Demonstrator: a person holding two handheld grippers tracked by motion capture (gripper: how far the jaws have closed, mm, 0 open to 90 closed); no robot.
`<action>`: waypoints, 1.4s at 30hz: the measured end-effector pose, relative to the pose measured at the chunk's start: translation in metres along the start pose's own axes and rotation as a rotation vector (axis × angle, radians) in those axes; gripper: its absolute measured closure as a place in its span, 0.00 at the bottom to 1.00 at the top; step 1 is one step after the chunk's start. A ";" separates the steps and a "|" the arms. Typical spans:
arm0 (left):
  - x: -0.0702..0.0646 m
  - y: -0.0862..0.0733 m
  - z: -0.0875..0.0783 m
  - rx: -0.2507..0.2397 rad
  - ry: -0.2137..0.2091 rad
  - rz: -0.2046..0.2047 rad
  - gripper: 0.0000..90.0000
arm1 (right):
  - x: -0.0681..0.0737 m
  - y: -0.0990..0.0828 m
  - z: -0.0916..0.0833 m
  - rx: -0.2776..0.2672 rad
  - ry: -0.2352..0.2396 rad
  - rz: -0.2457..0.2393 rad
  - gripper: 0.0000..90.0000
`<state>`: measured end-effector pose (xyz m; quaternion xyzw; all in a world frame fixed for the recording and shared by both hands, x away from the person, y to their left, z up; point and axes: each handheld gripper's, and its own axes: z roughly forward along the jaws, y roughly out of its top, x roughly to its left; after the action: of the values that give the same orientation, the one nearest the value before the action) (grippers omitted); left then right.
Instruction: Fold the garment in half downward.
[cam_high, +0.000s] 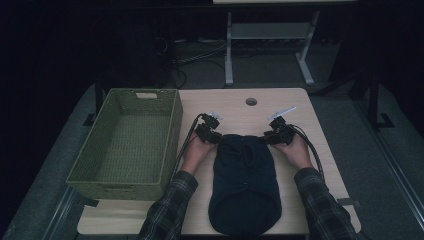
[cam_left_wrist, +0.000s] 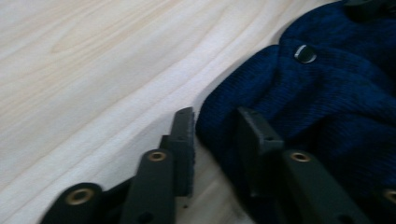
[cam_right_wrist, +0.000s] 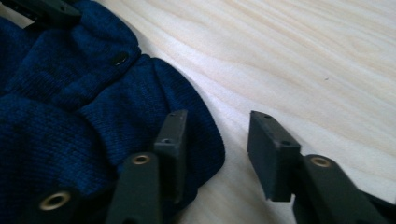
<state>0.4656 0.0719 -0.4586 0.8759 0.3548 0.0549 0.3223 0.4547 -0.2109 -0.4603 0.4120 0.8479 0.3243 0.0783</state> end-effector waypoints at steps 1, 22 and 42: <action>0.000 0.000 0.000 0.000 -0.003 -0.001 0.79 | 0.001 0.000 0.000 0.006 -0.003 -0.004 0.68; 0.001 -0.001 -0.005 -0.012 -0.015 -0.041 0.93 | 0.006 0.004 0.001 0.023 -0.002 0.002 0.97; -0.005 0.029 -0.050 -0.183 0.100 -0.004 0.93 | 0.010 0.037 -0.043 -0.131 -0.077 -0.031 0.97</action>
<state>0.4630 0.0791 -0.4009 0.8382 0.3658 0.1301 0.3830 0.4549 -0.2073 -0.4023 0.4050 0.8275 0.3617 0.1428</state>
